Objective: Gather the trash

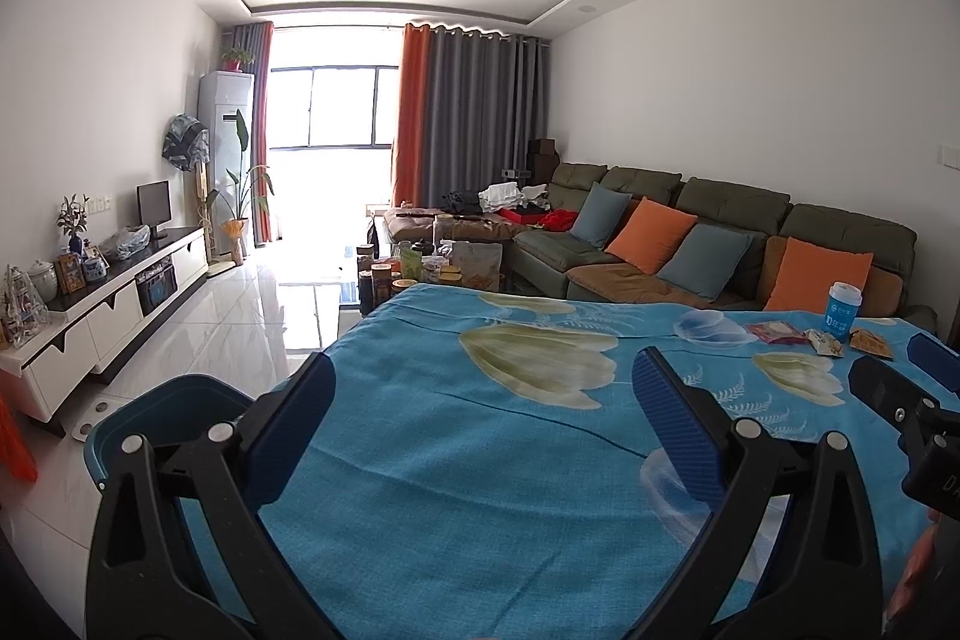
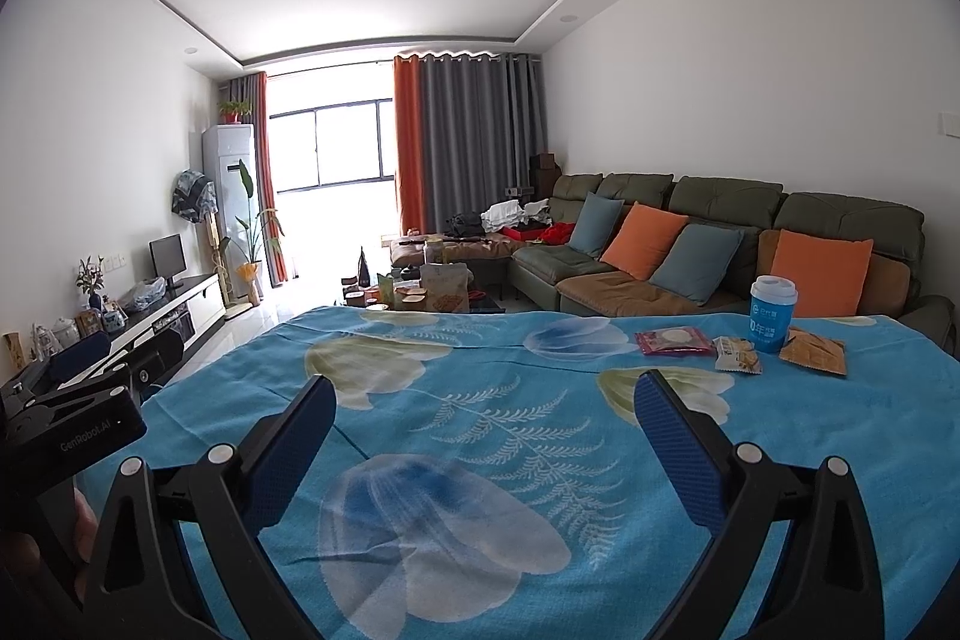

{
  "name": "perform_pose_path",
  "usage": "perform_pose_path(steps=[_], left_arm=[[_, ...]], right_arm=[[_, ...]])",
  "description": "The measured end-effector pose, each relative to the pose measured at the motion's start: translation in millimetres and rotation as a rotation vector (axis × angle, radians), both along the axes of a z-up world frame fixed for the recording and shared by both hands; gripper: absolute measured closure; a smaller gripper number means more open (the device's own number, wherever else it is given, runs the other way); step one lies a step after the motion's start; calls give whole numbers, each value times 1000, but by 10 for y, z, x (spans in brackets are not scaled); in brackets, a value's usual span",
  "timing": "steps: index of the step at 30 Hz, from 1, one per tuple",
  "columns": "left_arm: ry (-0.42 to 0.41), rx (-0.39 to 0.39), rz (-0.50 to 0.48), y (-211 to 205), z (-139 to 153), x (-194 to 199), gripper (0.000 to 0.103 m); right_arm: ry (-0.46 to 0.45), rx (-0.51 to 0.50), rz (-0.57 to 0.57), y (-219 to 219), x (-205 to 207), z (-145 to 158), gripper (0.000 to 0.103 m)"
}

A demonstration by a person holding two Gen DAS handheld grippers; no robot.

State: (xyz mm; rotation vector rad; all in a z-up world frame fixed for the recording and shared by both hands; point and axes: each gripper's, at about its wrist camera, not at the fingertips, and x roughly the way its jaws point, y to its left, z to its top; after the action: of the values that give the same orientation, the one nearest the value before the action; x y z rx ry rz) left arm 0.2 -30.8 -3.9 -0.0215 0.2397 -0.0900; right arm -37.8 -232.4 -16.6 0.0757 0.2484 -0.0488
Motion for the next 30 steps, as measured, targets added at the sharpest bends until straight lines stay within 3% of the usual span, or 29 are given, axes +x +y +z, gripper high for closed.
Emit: perform_pose_path(steps=[30], left_arm=[[-7, 10, -22, -38, 8, 43, 6]], right_arm=[[-2, 7, -7, -32, -13, 21, 7]])
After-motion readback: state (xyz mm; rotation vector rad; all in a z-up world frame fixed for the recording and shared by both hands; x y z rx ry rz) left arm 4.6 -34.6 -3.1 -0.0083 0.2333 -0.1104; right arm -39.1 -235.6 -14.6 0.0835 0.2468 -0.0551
